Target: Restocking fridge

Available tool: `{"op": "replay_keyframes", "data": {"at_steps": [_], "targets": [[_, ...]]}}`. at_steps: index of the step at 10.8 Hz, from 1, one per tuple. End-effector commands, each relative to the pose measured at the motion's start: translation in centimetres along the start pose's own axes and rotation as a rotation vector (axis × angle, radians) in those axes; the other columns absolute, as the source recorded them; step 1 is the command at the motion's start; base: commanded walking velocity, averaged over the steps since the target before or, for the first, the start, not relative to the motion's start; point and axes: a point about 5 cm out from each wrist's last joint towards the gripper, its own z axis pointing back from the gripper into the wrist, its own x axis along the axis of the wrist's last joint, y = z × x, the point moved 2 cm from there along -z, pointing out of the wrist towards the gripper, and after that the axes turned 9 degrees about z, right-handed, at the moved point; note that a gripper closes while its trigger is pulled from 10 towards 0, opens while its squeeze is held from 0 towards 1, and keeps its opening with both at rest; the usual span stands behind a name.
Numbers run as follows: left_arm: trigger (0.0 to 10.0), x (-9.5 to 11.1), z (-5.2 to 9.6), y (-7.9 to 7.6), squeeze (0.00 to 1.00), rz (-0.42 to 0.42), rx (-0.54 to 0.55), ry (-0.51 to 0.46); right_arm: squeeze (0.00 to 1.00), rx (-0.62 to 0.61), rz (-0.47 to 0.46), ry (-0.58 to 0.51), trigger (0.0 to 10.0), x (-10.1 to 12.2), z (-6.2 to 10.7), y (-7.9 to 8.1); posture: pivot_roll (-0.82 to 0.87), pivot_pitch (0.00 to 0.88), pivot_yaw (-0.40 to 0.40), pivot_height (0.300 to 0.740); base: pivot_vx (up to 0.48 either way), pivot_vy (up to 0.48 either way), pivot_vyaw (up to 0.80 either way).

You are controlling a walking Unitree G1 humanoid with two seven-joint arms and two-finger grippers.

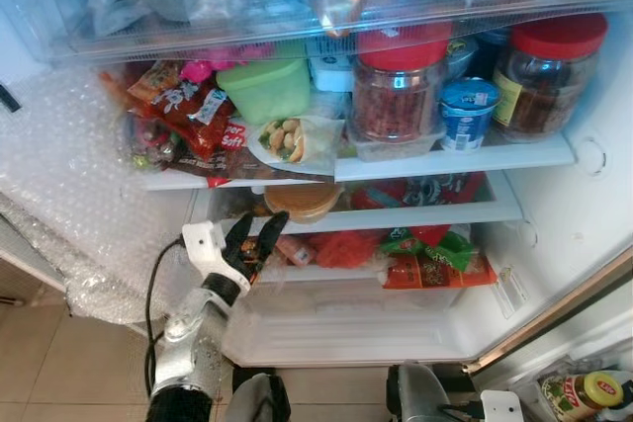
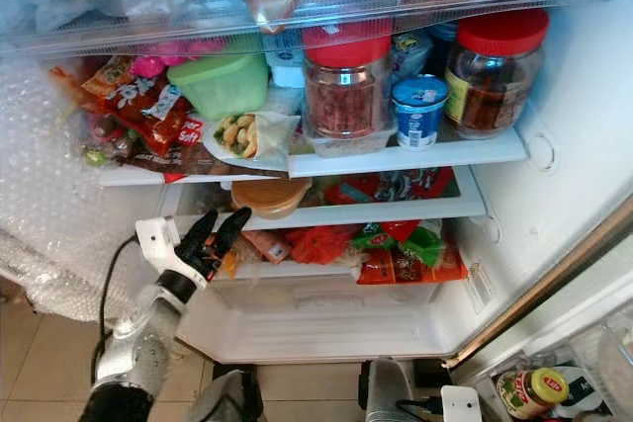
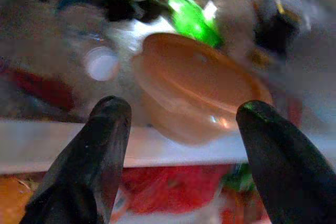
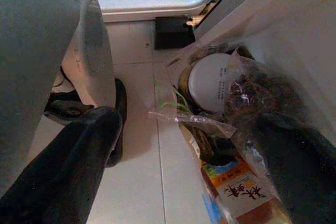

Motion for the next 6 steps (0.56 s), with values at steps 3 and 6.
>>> {"op": "replay_keyframes", "data": {"at_steps": [3,6], "targets": [[10.0,-1.3,1.1,0.8,0.0,-0.152,-0.024,0.154,0.0,0.026,-0.011,0.016,10.0,-0.6,0.2,1.0,-0.16,0.092,0.141,0.637,0.0,0.0,0.0],[10.0,-2.1,-0.9,0.4,0.0,-0.117,-0.022,0.16,0.0,0.03,-0.012,0.016,10.0,-0.6,0.2,1.2,-0.18,0.077,0.146,0.637,0.0,0.0,0.0]]}}
